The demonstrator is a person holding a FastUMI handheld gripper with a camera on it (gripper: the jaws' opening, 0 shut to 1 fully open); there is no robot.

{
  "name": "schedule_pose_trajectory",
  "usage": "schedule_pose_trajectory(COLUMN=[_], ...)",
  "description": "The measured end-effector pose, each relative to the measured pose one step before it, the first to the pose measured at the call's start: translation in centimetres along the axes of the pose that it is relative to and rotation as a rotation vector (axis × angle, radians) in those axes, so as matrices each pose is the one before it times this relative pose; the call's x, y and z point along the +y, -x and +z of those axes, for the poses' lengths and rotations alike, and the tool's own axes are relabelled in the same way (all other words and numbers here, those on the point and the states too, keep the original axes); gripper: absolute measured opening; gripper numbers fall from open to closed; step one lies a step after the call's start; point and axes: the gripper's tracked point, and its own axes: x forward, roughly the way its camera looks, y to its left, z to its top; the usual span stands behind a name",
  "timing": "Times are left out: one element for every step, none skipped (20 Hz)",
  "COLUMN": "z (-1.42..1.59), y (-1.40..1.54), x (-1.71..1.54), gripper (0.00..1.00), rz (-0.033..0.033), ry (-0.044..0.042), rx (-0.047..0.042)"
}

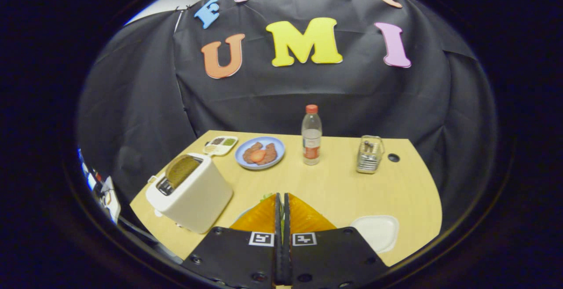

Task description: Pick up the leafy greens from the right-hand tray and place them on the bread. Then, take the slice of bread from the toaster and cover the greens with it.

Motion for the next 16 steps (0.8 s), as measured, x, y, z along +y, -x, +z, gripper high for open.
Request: schedule_pose_trajectory(z=[-0.331,-0.399,-0.308,-0.502,-0.595,-0.725,-0.494,-0.439,-0.227,-0.187,0.025,0.011,0.061,-0.085,-0.052,-0.113], y=[-0.483,-0.548,-0.609,-0.739,-0.623,-0.691,-0.734,-0.496,-0.462,-0.539,-0.395,-0.253,-0.286,-0.221,-0.265,-0.455], x=[1.739,1.350,1.133,0.897,0.625,0.404,0.111,-0.449,-0.815,-1.008,-1.117,-1.187,-1.216,-1.067,-0.805,-0.732], gripper=[0.01,0.01,0.01,0.00,0.00,0.01,0.01,0.01,0.01,0.01,0.01,0.00,0.01,0.00,0.00,0.01], rz=[0.02235,0.01335,0.01486,0.01258,0.01511,0.01137,0.00683,-0.00636,-0.01003,-0.01729,-0.01807,-0.02047,-0.01840,-0.01368,-0.00523,-0.00577], ry=[-0.02551,-0.02332,-0.02515,-0.02914,-0.03686,-0.03756,-0.02917,-0.01383,-0.00680,-0.00277,0.00198,0.00970,0.01445,0.00960,0.00263,0.00255], rx=[0.01348,0.01019,0.00592,0.00941,0.01534,0.02075,0.01536,0.00931,0.00405,0.00563,-0.00219,-0.00445,-0.00407,-0.00114,-0.00184,0.00334])
